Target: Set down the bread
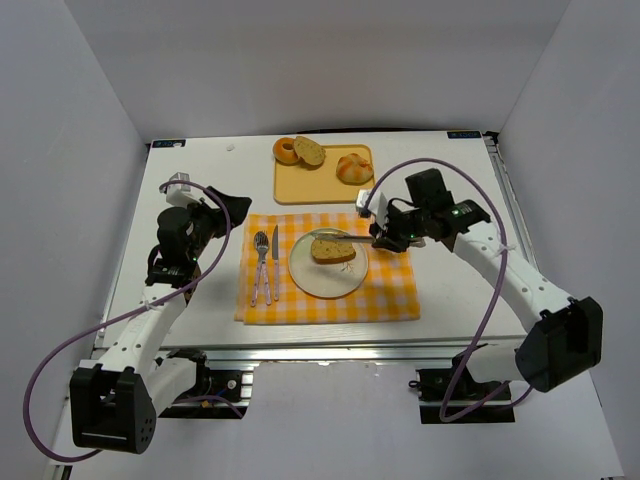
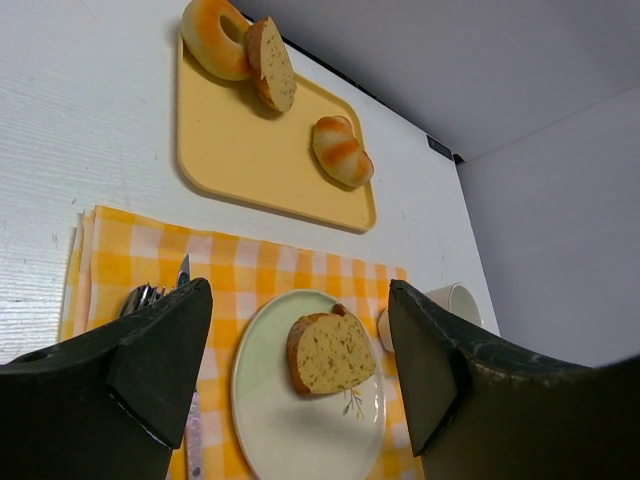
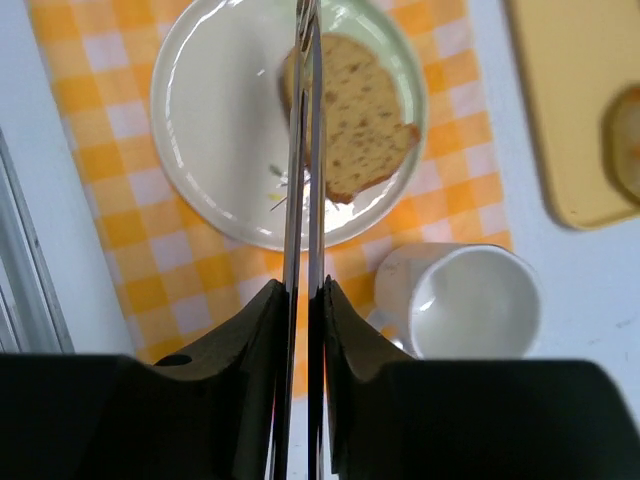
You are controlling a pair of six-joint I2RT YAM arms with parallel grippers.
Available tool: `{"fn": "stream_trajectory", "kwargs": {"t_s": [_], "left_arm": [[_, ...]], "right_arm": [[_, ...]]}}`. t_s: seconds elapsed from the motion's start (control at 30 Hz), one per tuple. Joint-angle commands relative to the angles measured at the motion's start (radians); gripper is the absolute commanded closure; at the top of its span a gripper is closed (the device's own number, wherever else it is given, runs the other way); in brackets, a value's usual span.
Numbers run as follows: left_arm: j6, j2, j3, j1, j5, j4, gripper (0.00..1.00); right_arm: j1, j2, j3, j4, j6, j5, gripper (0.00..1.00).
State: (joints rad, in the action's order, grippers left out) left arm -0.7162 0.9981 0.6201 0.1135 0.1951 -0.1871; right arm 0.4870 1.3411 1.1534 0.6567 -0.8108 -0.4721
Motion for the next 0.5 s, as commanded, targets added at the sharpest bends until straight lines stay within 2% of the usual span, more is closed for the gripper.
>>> {"fn": "stream_trajectory", "kwargs": {"t_s": [0.0, 0.07, 0.1, 0.17, 0.2, 0.27, 0.3, 0.47], "left_arm": [[0.000, -0.001, 0.032, 0.003, 0.015, -0.023, 0.20], [-0.005, 0.002, 0.030, 0.002, 0.018, -0.029, 0.19], [-0.008, 0.007, 0.029, 0.003, 0.023, -0.037, 0.20], [-0.009, 0.010, 0.030, 0.002, 0.026, -0.041, 0.20], [-0.009, 0.010, 0.030, 0.003, 0.027, -0.041, 0.20], [-0.009, 0.011, 0.029, 0.002, 0.029, -0.043, 0.20], [-0.009, 0.013, 0.027, 0.002, 0.029, -0.048, 0.20], [-0.017, 0.016, 0.020, 0.003, 0.035, -0.060, 0.20]], "right_arm": [[-0.071, -0.034, 0.092, -0.090, 0.143, -0.046, 0.76], [-0.146, -0.014, 0.117, -0.138, 0.224, -0.066, 0.83], [-0.238, -0.002, 0.138, -0.164, 0.310, -0.068, 0.90], [-0.330, 0.044, 0.161, -0.227, 0.395, -0.051, 0.94], [-0.420, 0.061, 0.170, -0.247, 0.479, -0.037, 0.99], [-0.496, 0.107, 0.155, -0.307, 0.537, 0.006, 1.00], [-0.560, 0.134, 0.110, -0.339, 0.602, 0.083, 1.00], [-0.637, 0.236, -0.043, -0.533, 0.743, 0.343, 1.00]]}}
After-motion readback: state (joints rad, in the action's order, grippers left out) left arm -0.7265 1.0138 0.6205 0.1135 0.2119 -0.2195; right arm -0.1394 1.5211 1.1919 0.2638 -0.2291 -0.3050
